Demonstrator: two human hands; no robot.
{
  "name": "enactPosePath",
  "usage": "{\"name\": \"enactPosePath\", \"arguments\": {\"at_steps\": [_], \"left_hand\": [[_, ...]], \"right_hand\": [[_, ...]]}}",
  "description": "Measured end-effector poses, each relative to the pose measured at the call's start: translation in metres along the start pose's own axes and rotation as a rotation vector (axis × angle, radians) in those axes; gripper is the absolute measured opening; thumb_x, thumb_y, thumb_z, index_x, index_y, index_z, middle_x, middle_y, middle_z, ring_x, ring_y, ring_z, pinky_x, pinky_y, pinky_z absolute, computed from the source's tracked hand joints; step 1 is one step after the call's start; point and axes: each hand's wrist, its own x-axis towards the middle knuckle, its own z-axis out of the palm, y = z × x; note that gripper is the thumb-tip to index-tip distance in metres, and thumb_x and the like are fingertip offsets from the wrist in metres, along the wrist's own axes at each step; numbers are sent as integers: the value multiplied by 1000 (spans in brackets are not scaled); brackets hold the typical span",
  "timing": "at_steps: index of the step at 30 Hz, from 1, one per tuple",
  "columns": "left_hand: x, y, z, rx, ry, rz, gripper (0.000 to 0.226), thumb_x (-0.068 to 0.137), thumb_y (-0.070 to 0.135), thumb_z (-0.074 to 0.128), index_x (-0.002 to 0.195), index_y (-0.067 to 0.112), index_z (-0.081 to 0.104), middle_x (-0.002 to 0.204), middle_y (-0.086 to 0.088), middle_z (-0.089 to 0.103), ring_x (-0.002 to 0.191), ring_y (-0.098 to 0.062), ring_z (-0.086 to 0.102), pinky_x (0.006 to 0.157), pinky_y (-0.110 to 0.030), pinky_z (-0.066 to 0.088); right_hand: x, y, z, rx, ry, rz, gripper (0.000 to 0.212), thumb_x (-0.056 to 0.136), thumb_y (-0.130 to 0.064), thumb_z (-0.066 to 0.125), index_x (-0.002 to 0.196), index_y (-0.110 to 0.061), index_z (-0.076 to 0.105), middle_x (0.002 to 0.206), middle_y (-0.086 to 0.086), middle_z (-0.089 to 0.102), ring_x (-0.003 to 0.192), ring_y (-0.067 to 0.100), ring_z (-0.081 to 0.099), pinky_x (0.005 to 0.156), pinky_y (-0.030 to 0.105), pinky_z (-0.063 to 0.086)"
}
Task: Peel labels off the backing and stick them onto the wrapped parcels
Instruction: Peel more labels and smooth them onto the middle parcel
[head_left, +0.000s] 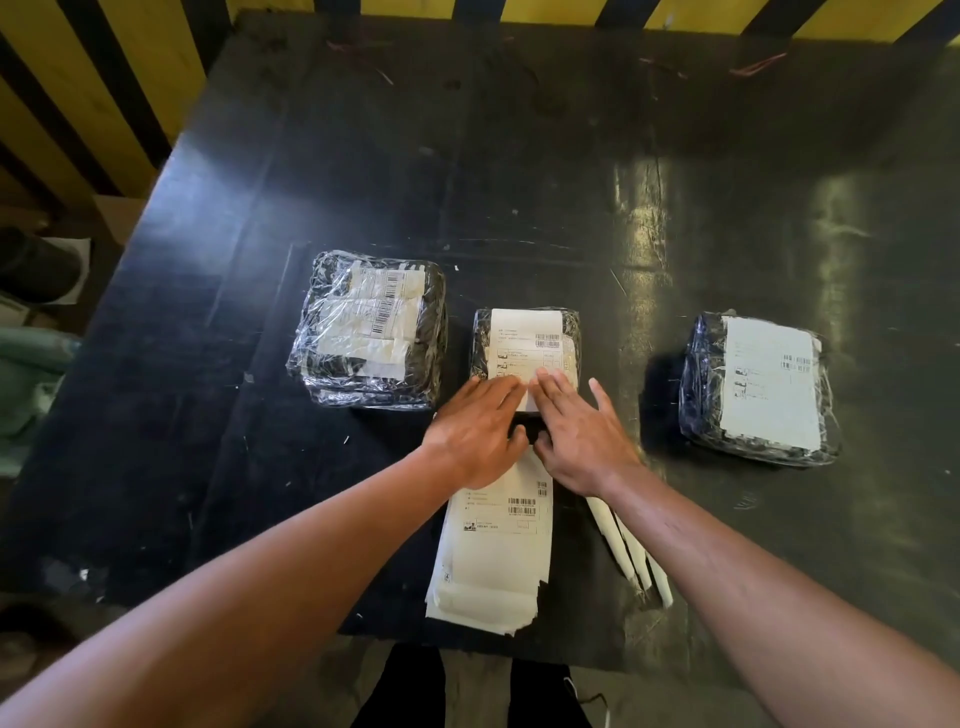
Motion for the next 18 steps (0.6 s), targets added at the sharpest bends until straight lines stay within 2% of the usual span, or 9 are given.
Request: {"name": "enactPosePath", "arguments": {"at_steps": [3,6,8,10,12,15,18], "left_hand": [[5,-4,-5,30,1,-48,63,103,39,43,159,11,34,160,-4,39,148,-23,39,129,-41,22],[14,-2,-15,91,15,-111,51,100,40,44,141,11,48,142,-7,50,127,-25,52,121,-43,35],[22,5,-18,92,31,-99,52,102,39,44,144,10,48,149,-10,47,137,-27,46,125,-45,29],[31,11,-19,38,29,-50,59,105,35,41,158,12,36,166,-8,32,154,-25,30,131,-45,19],[40,13,-21,3,18,-47,61,107,35,38,163,15,29,170,-3,26,158,-23,24,131,-44,16],[50,3,-27,-6,22,-114,61,106,39,41,160,13,32,165,-4,33,151,-25,35,126,-43,27],[54,-5,-32,44,10,-191,58,104,40,48,152,10,39,153,-7,41,137,-27,48,114,-43,42]], "right_hand": [[-4,4,4,20,17,16,74,105,-35,39,167,-18,3,176,-3,-4,161,13,-9,129,54,-6],[-5,3,3,56,7,19,78,105,-35,45,167,-18,1,175,-3,-6,161,14,-11,129,53,-6],[-5,1,4,85,12,21,81,105,-37,49,168,-18,1,175,-3,-8,161,15,-12,130,53,-5],[-6,-1,6,110,36,20,84,104,-39,53,168,-19,2,175,-2,-8,161,15,-12,130,54,-4],[-5,0,8,119,46,25,85,103,-40,54,168,-20,4,175,-3,-7,161,15,-12,130,55,-3],[-4,2,9,109,37,30,85,103,-40,53,168,-20,2,174,-5,-10,161,14,-13,130,56,-2],[-4,2,9,97,24,34,85,103,-39,52,167,-22,-1,174,-6,-13,160,14,-15,130,55,-4]]}}
